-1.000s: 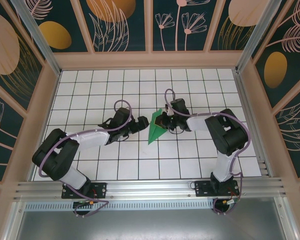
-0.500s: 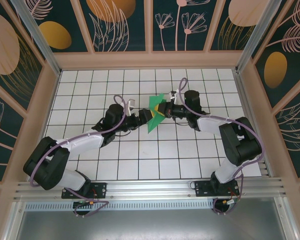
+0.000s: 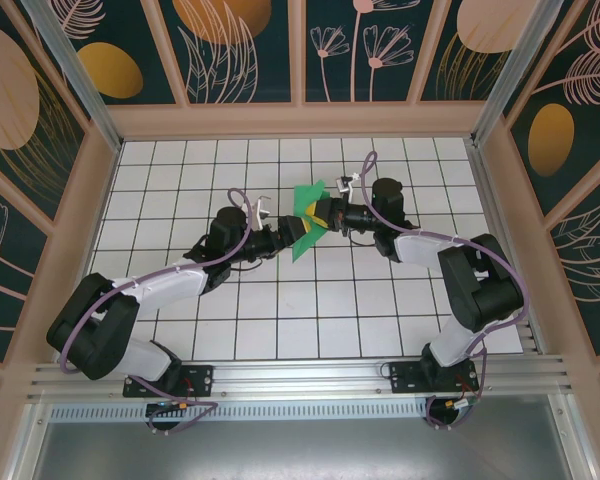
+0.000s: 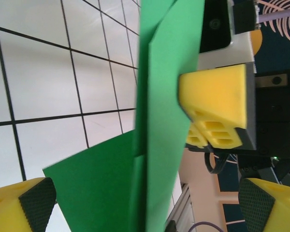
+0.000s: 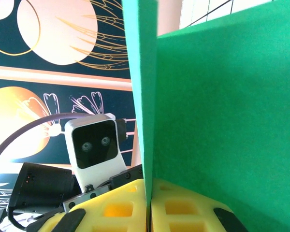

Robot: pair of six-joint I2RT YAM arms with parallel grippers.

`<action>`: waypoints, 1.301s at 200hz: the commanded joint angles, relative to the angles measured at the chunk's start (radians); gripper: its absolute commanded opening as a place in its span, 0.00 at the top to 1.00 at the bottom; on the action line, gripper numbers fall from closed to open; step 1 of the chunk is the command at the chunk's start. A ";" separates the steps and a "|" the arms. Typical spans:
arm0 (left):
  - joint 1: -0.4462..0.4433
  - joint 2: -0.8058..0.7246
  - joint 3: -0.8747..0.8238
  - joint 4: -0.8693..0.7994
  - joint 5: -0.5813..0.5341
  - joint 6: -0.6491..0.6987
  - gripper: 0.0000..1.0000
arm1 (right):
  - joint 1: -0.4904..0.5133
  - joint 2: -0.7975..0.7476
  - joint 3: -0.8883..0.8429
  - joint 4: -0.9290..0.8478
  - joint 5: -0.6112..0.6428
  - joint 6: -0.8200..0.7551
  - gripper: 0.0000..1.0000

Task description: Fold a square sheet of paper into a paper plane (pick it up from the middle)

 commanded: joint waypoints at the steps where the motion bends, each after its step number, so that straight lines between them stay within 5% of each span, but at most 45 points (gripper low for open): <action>1: 0.002 0.002 0.033 -0.100 -0.075 0.027 0.01 | -0.003 -0.023 0.011 0.063 -0.023 0.011 0.89; 49: 0.002 0.024 -0.011 0.129 0.039 -0.064 0.09 | 0.000 -0.007 0.008 0.064 -0.029 0.017 0.89; 115: 0.001 0.010 -0.017 0.176 0.057 -0.051 0.53 | 0.000 0.022 0.005 0.078 -0.035 0.037 0.89; 180: 0.001 0.006 -0.031 0.188 0.035 -0.054 0.85 | -0.009 0.014 0.034 -0.080 -0.041 -0.061 0.75; 220: 0.001 -0.016 0.017 -0.070 -0.059 0.069 0.92 | -0.050 -0.067 0.055 -0.350 0.059 -0.223 0.55; 260: 0.000 -0.029 0.180 -0.614 -0.427 0.285 0.91 | -0.062 -0.162 0.045 -0.636 0.330 -0.414 0.32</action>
